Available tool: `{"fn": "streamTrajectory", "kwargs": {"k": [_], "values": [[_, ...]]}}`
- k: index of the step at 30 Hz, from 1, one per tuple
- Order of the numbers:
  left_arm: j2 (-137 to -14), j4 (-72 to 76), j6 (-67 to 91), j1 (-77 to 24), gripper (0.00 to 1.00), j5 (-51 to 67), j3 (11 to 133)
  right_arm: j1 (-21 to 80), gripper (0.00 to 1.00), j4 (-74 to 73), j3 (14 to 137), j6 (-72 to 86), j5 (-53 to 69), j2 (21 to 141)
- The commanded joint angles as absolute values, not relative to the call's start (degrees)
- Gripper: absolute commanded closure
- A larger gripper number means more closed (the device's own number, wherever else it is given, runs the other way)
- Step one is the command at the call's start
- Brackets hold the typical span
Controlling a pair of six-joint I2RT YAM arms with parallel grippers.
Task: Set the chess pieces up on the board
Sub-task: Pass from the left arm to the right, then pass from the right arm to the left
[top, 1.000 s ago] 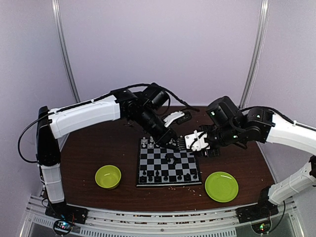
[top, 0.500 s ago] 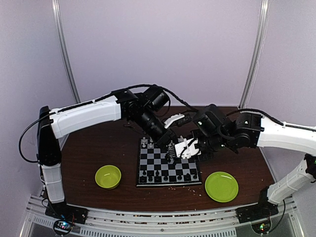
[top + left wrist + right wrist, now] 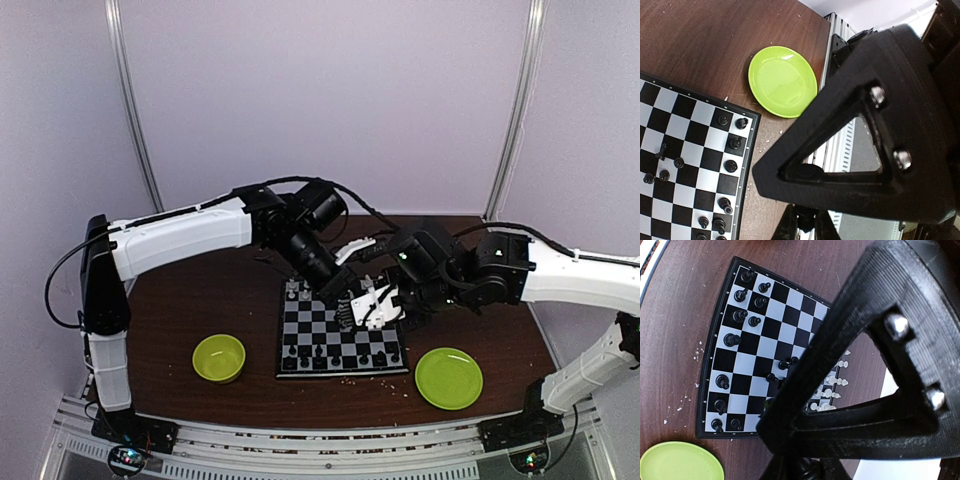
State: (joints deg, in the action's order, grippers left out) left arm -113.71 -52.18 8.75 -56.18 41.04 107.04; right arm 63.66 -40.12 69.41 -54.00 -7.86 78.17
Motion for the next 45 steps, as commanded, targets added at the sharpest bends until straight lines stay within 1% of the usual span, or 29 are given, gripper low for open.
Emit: {"fn": "streamTrajectory", "kwargs": {"k": [1, 3, 6, 9, 10, 15, 17, 19, 22, 25, 30, 36, 45], "values": [[-114.1, -53.1, 8.9, -55.6, 0.93, 41.0, 108.0, 63.9, 0.84, -40.7, 69.3, -52.4, -9.0, 77.3], [-113.2, -53.1, 8.6, -55.3, 0.87, 38.9, 107.6, 63.7, 0.85, -40.5, 68.8, -51.2, -8.8, 76.7], [-109.4, -49.9, 8.7, -55.0, 0.75, 34.6, 104.4, 62.2, 0.86, -39.9, 67.2, -48.1, -6.2, 75.1], [-101.4, -40.2, 10.3, -54.6, 0.69, 31.3, 95.5, 58.9, 0.88, -40.0, 66.6, -42.8, 0.1, 72.8], [-98.4, -34.6, 10.8, -54.6, 0.67, 29.8, 92.2, 56.8, 0.88, -40.2, 66.7, -41.0, 3.3, 72.1], [-83.6, -10.8, 8.1, -57.6, 0.63, 16.1, 73.8, 47.3, 0.88, -41.1, 68.1, -30.6, 23.4, 69.3], [-79.8, -3.2, 4.1, -59.7, 0.62, 9.8, 68.0, 44.2, 0.88, -41.9, 69.0, -27.8, 31.2, 69.3], [-77.7, 2.5, 0.9, -61.6, 0.62, 7.2, 63.8, 41.6, 0.88, -42.7, 69.9, -25.3, 38.9, 70.1], [-78.0, 9.0, -1.9, -63.0, 0.61, 6.4, 62.2, 38.9, 0.87, -42.1, 70.3, -21.6, 49.9, 71.5], [-80.5, 13.9, -2.4, -63.8, 0.58, 7.4, 62.9, 37.7, 0.87, -41.5, 70.6, -19.9, 54.1, 72.9], [-84.9, 18.5, 0.2, -63.8, 0.56, 10.7, 65.3, 37.3, 0.87, -42.4, 70.9, -20.0, 56.3, 74.3], [-90.0, 15.4, 1.5, -63.8, 0.57, 19.4, 70.7, 36.9, 0.87, -41.6, 70.3, -19.3, 56.9, 74.1], [-91.1, 12.4, 0.9, -63.8, 0.6, 21.7, 72.7, 36.0, 0.87, -40.9, 69.6, -19.0, 57.4, 74.3]]}}
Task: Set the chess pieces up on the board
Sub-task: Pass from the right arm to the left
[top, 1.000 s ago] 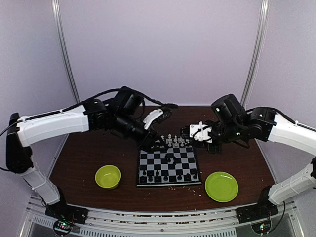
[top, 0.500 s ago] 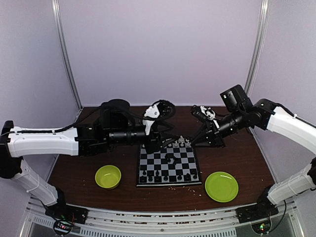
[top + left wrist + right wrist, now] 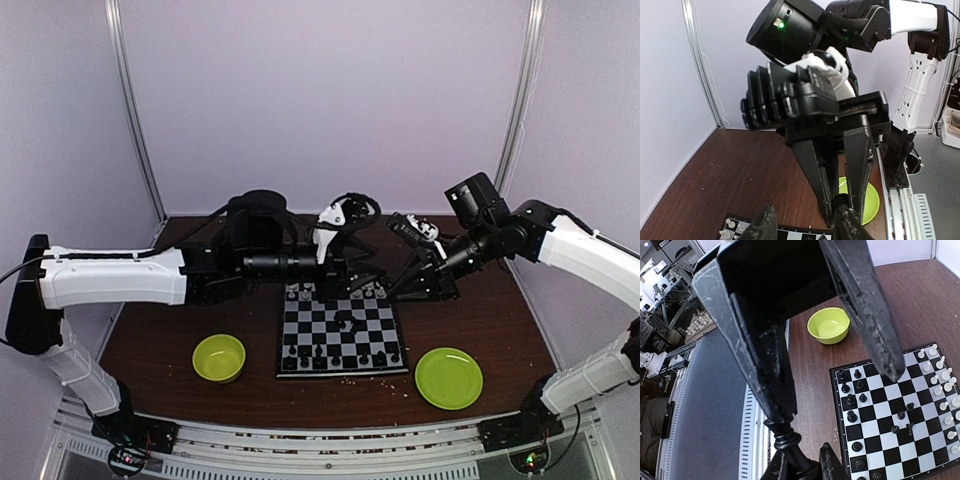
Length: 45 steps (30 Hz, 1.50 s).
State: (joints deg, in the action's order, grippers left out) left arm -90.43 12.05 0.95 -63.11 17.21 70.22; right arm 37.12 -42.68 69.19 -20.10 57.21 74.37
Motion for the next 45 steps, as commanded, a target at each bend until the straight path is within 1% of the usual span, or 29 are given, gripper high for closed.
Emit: {"fn": "streamTrajectory", "kwargs": {"k": [1, 4, 6, 10, 16, 19, 23, 27, 32, 33, 36, 38, 42, 45], "values": [[-91.0, 11.5, 1.0, -63.8, 0.6, 20.5, 72.9, 35.9, 0.87, -40.8, 69.5, -18.9, 57.5, 74.4], [-88.8, 13.6, 1.7, -63.8, 0.58, 17.1, 69.9, 35.6, 0.87, -40.8, 69.4, -18.8, 57.6, 74.3], [-87.4, 15.2, 1.9, -63.8, 0.56, 17.5, 68.3, 35.4, 0.87, -40.6, 69.1, -18.8, 57.6, 74.1], [-88.9, 12.7, 2.2, -63.9, 0.56, 21.1, 70.1, 35.0, 0.87, -40.1, 68.9, -18.5, 57.7, 74.0], [-91.8, 11.4, 2.8, -64.0, 0.58, 21.6, 72.5, 34.9, 0.87, -40.1, 69.1, -18.4, 57.8, 73.9], [-92.6, 11.3, 2.7, -64.0, 0.62, 21.6, 73.5, 34.9, 0.86, -40.2, 68.8, -18.6, 57.7, 73.7], [-93.6, 9.9, 2.5, -64.0, 0.73, 22.1, 75.2, 34.9, 0.86, -40.5, 68.6, -18.9, 57.5, 73.6], [-94.1, 9.2, 2.5, -64.0, 0.82, 22.7, 75.8, 34.9, 0.87, -40.4, 68.4, -18.9, 57.6, 73.4], [-94.1, 7.5, 2.6, -64.0, 0.9, 22.6, 76.5, 34.8, 0.86, -40.2, 68.2, -18.9, 57.8, 73.3], [-94.0, 7.1, 2.6, -64.0, 0.92, 22.4, 76.6, 34.8, 0.86, -40.3, 68.1, -19.0, 57.8, 73.2], [-93.5, 5.1, 2.4, -64.0, 0.93, 21.4, 77.6, 34.2, 0.75, -43.3, 68.0, -23.4, 57.4, 72.0], [-93.2, 0.9, 1.5, -64.0, 0.94, 19.8, 79.6, 32.9, 0.71, -44.4, 66.5, -26.2, 56.4, 69.5], [-94.2, -13.5, -2.2, -64.0, 0.94, 15.3, 85.1, 28.2, 0.64, -40.9, 59.4, -27.3, 52.0, 61.6], [-96.6, -23.6, -5.3, -64.0, 0.94, 12.3, 88.0, 25.5, 0.62, -39.5, 54.0, -28.4, 48.5, 57.0]]}}
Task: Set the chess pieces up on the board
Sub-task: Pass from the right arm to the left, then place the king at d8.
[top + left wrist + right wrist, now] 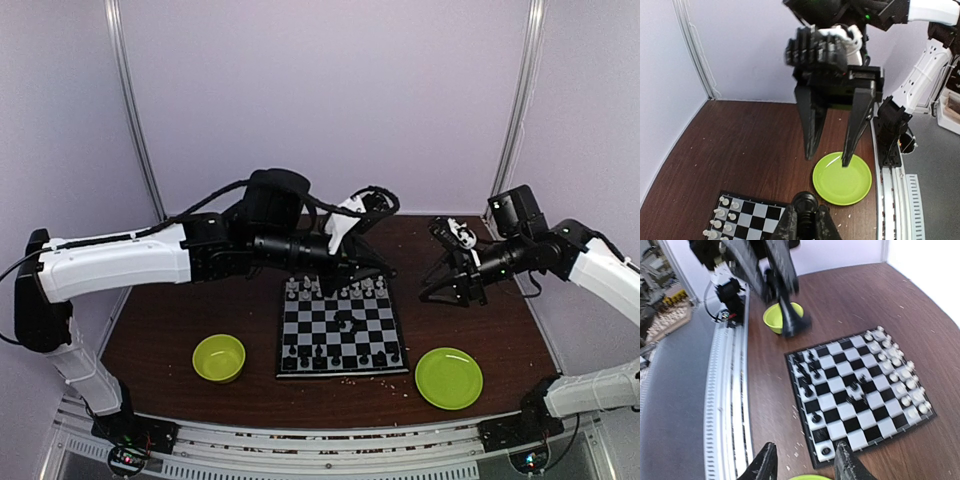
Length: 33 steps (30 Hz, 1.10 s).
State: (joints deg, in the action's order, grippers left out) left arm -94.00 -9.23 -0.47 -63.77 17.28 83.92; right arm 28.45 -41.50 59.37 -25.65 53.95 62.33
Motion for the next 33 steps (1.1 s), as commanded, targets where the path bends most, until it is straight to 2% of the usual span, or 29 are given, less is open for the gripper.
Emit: {"fn": "streamTrajectory", "kwargs": {"k": [1, 5, 10, 33], "values": [[-97.6, -26.8, -6.2, -64.0, 0.94, 11.8, 89.1, 24.4, 0.61, -39.0, 52.4, -28.3, 48.0, 56.2], [-102.2, -38.4, -9.3, -64.4, 0.94, 10.9, 94.6, 18.1, 0.6, -36.9, 50.6, -26.7, 46.2, 53.9], [-107.8, -44.9, -11.2, -65.0, 0.94, 10.0, 99.3, 14.7, 0.6, -36.3, 51.0, -25.9, 44.5, 55.5], [-121.7, -47.5, -12.4, -65.1, 0.94, 10.3, 102.0, 14.6, 0.59, -37.1, 50.6, -27.8, 43.1, 57.0]]}}
